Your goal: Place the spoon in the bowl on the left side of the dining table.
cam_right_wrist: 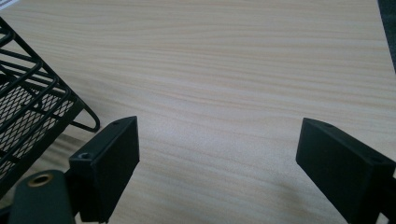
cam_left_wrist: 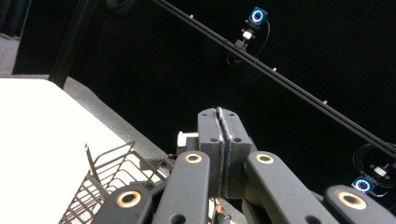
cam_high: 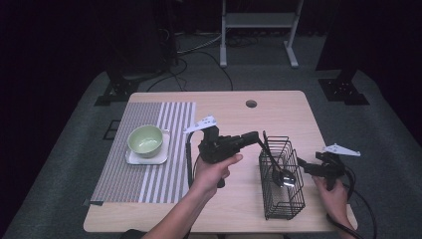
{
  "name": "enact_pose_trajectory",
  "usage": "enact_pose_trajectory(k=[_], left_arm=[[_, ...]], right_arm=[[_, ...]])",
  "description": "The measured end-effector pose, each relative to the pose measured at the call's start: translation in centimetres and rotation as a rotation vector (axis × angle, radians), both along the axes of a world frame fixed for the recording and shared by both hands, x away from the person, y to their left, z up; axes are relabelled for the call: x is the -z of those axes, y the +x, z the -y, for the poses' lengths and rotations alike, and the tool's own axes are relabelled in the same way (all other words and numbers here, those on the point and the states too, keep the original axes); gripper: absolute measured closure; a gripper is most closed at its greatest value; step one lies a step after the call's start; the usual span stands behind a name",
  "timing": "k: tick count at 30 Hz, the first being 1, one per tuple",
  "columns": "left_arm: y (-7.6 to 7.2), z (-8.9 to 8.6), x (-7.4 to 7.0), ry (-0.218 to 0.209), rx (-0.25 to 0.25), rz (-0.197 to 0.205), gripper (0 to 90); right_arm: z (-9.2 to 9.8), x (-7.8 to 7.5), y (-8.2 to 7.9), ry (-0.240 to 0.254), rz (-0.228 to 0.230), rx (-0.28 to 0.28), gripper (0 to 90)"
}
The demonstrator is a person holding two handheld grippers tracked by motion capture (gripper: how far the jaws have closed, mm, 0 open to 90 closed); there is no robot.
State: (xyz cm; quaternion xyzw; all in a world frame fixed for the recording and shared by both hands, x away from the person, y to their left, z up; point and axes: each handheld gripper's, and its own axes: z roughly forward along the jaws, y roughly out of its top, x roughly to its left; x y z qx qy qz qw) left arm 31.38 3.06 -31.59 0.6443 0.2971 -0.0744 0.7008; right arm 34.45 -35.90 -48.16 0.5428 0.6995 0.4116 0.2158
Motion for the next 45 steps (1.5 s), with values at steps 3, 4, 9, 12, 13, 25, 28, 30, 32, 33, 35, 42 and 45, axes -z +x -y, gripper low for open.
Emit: enact_pose_trajectory(k=[3, 4, 9, 12, 13, 25, 28, 30, 32, 33, 35, 42, 45], left_arm=[[0.0, -0.2, -0.1, 0.0, -0.004, 0.001, 89.5], [0.0, -0.3, -0.1, -0.002, -0.005, 0.003, 89.6], [0.1, -0.9, -0.2, -0.003, -0.019, 0.004, 89.5], [0.2, -1.3, -0.2, -0.005, -0.028, 0.002, 89.5], [0.2, -1.5, -0.2, -0.009, -0.032, 0.0, 89.5], [0.7, -3.2, -0.1, -0.017, -0.07, 0.0, 89.5], [0.8, -3.6, 0.0, -0.019, -0.079, -0.001, 89.5], [0.9, -3.8, 0.0, -0.017, -0.082, 0.001, 89.5], [0.9, -4.0, -0.1, -0.019, -0.086, -0.004, 89.5], [1.0, -4.1, -0.1, -0.018, -0.088, -0.004, 89.5], [1.0, -4.3, -0.1, -0.017, -0.094, -0.001, 89.6], [1.3, -5.2, -0.2, -0.009, -0.116, 0.002, 89.5], [1.4, -5.7, -0.2, -0.01, -0.129, -0.002, 89.5]], right_arm=[[0.0, 0.0, 0.0, -0.002, 0.001, 0.005, 12.3], [0.0, 0.0, 0.0, -0.003, 0.001, 0.005, 12.3], [0.0, 0.0, 0.0, -0.007, 0.001, 0.004, 12.3], [-0.1, 0.0, 0.0, -0.008, -0.002, 0.004, 12.3], [-0.1, 0.0, 0.0, -0.008, -0.002, 0.003, 12.3], [-0.2, 0.0, 0.1, -0.019, -0.006, 0.002, 12.3], [-0.2, 0.0, 0.1, -0.019, -0.006, 0.003, 12.3], [-0.2, 0.0, 0.1, -0.02, -0.006, 0.003, 12.3], [-0.2, 0.0, 0.1, -0.02, -0.006, 0.004, 12.3], [-0.2, 0.0, 0.1, -0.02, -0.006, 0.003, 12.3], [-0.2, 0.0, 0.1, -0.02, -0.006, 0.003, 12.3], [-0.2, 0.1, 0.1, -0.024, -0.007, 0.003, 12.3], [-0.2, 0.1, 0.1, -0.024, -0.008, 0.003, 12.3]])
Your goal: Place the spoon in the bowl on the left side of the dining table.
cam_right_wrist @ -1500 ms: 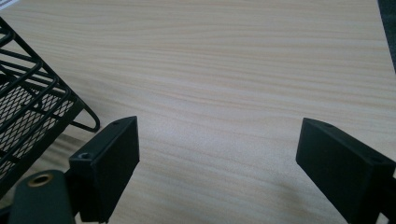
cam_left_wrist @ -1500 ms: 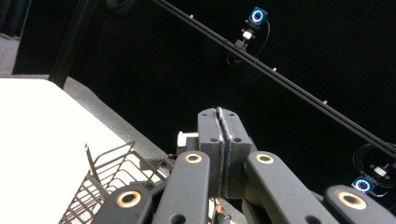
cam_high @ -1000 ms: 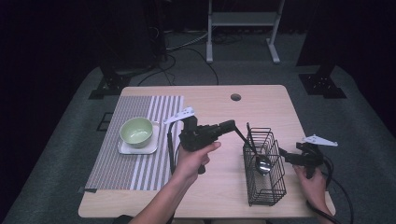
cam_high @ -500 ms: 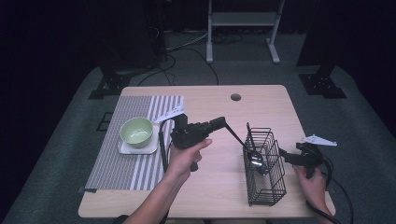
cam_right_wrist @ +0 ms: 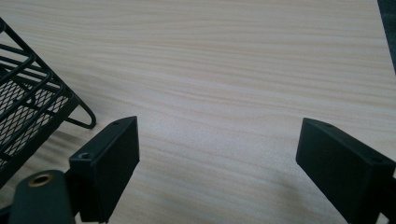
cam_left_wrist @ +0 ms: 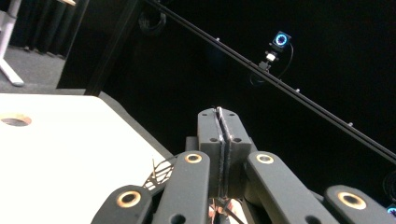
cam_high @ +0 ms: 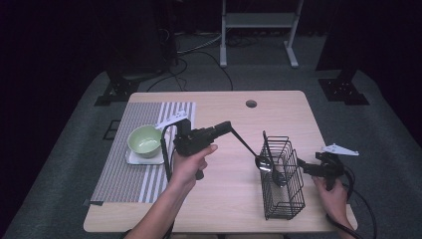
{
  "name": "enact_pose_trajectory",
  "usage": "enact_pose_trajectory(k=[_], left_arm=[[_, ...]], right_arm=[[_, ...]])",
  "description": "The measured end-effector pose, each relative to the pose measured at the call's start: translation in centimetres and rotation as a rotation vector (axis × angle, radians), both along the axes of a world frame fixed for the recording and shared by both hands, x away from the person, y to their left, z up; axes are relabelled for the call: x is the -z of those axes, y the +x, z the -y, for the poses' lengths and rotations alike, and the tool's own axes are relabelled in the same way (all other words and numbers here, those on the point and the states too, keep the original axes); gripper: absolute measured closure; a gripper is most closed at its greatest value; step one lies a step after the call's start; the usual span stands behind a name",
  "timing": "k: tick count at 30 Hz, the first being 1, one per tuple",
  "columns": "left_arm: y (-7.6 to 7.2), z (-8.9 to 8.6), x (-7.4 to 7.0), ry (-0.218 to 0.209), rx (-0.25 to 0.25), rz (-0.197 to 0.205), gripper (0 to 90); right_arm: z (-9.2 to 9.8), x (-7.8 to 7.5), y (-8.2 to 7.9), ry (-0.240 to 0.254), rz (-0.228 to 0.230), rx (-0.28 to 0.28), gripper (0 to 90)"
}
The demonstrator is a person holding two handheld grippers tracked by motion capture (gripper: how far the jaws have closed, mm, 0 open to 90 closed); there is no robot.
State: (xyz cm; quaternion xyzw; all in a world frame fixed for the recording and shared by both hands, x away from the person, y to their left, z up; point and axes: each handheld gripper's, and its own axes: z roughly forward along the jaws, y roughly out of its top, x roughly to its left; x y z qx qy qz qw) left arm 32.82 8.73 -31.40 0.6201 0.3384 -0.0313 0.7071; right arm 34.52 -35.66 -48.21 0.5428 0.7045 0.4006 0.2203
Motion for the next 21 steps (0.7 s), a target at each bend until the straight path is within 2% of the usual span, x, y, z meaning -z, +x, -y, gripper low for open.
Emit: enact_pose_trajectory(k=[21], left_arm=[[0.9, -3.2, 1.0, -0.002, -0.087, -0.025, 89.5]], right_arm=[[0.0, 0.0, 0.0, -0.002, -0.004, 0.0, 12.3]])
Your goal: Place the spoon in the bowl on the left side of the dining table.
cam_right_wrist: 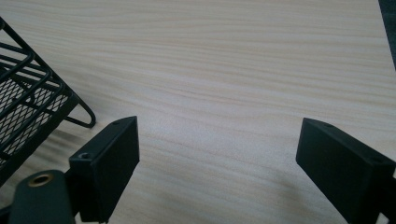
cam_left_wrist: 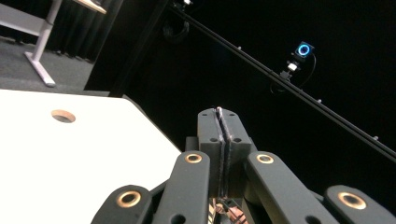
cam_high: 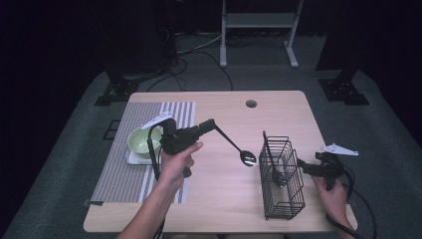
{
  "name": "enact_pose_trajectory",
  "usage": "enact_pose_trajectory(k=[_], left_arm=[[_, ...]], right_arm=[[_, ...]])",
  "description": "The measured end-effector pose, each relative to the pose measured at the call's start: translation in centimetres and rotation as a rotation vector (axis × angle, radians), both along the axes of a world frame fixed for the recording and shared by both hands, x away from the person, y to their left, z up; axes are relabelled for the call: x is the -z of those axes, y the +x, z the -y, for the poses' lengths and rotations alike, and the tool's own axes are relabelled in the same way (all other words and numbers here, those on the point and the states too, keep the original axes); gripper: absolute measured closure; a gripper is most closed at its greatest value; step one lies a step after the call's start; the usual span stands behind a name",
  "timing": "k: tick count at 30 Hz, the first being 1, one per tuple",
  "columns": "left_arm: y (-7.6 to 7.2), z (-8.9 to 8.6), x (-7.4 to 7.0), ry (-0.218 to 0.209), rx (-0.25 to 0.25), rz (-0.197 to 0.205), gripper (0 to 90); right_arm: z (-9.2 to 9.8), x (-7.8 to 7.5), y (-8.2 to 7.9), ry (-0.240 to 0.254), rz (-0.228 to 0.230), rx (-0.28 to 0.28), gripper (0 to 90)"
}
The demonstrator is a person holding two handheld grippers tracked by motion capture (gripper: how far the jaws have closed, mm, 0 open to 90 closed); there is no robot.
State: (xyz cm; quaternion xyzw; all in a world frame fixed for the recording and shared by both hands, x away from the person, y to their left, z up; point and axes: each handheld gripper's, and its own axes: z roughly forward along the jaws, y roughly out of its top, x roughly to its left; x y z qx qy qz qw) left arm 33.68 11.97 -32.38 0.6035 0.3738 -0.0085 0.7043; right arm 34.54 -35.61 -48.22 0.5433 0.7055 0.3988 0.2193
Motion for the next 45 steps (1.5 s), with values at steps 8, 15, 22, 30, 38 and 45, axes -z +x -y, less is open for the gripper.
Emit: enact_pose_trajectory(k=[8, 15, 22, 30, 38, 45], left_arm=[[0.2, -1.1, 0.3, -0.001, -0.027, -0.009, 89.6], [0.4, -2.0, 0.5, -0.001, -0.045, -0.01, 89.5], [0.5, -2.7, 0.6, -0.002, -0.062, -0.013, 89.5], [0.7, -3.7, 0.8, -0.009, -0.09, -0.02, 89.5], [0.9, -4.7, 1.3, -0.011, -0.119, -0.031, 89.5], [1.0, -5.5, 1.5, -0.009, -0.139, -0.036, 89.5]], right_arm=[[0.0, 0.0, 0.0, 0.001, 0.0, 0.002, 12.3], [0.0, 0.0, 0.0, -0.001, -0.003, 0.002, 12.3], [0.0, 0.0, 0.0, 0.001, -0.002, 0.004, 12.3], [0.0, 0.0, 0.0, 0.0, -0.002, 0.004, 12.3], [0.0, 0.0, 0.0, 0.0, -0.003, 0.005, 12.3], [0.0, 0.0, 0.0, -0.001, -0.002, 0.004, 12.3]])
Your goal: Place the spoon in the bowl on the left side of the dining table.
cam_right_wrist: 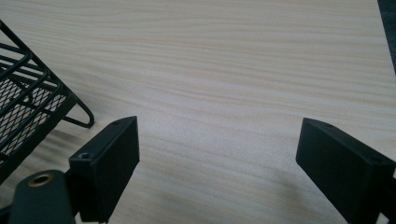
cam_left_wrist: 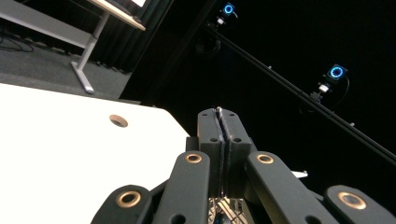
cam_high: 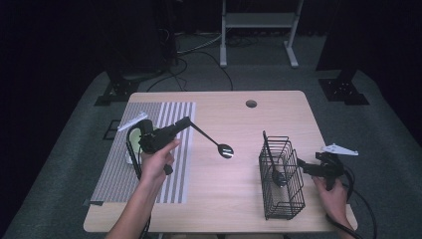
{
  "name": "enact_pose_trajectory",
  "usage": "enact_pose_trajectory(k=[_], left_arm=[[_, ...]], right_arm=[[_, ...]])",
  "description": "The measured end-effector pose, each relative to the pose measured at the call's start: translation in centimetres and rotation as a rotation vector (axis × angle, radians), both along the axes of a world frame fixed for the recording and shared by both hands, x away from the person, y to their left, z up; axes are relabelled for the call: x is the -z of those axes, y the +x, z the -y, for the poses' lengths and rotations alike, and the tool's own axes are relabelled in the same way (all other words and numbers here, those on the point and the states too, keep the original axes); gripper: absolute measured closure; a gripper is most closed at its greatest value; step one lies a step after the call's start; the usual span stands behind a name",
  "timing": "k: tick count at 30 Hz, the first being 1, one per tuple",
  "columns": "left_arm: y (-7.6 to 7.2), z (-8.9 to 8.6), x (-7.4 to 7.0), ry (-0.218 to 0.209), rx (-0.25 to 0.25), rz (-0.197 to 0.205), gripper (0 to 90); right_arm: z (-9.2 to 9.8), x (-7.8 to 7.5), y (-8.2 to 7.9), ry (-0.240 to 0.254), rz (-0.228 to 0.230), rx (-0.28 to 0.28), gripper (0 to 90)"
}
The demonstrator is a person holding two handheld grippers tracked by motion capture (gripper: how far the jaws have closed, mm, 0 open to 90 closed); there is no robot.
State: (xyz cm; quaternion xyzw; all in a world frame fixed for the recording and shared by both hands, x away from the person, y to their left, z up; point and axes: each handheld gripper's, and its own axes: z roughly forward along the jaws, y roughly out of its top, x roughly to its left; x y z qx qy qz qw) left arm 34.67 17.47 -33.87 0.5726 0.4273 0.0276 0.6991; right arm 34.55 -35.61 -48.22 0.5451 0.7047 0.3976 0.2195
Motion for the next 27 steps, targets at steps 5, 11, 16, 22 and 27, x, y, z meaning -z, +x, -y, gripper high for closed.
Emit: enact_pose_trajectory(k=[5, 11, 16, 22, 27], left_arm=[[0.1, -0.6, 0.1, -0.003, -0.016, 0.0, 89.5], [0.3, -1.4, 0.2, 0.0, -0.034, -0.004, 89.5], [0.3, -1.9, 0.3, 0.001, -0.051, -0.009, 89.5], [0.3, -3.0, 0.5, 0.005, -0.075, -0.011, 89.5], [0.2, -4.0, 0.8, 0.004, -0.089, -0.016, 89.5]], right_arm=[[0.0, 0.0, 0.0, 0.0, 0.0, 0.0, 12.3], [0.0, 0.0, 0.0, -0.001, -0.001, 0.003, 12.3], [0.0, 0.0, 0.0, -0.004, -0.002, 0.003, 12.3], [0.0, 0.0, 0.0, -0.005, -0.001, 0.004, 12.3], [0.0, 0.0, 0.0, -0.006, -0.002, 0.004, 12.3]])
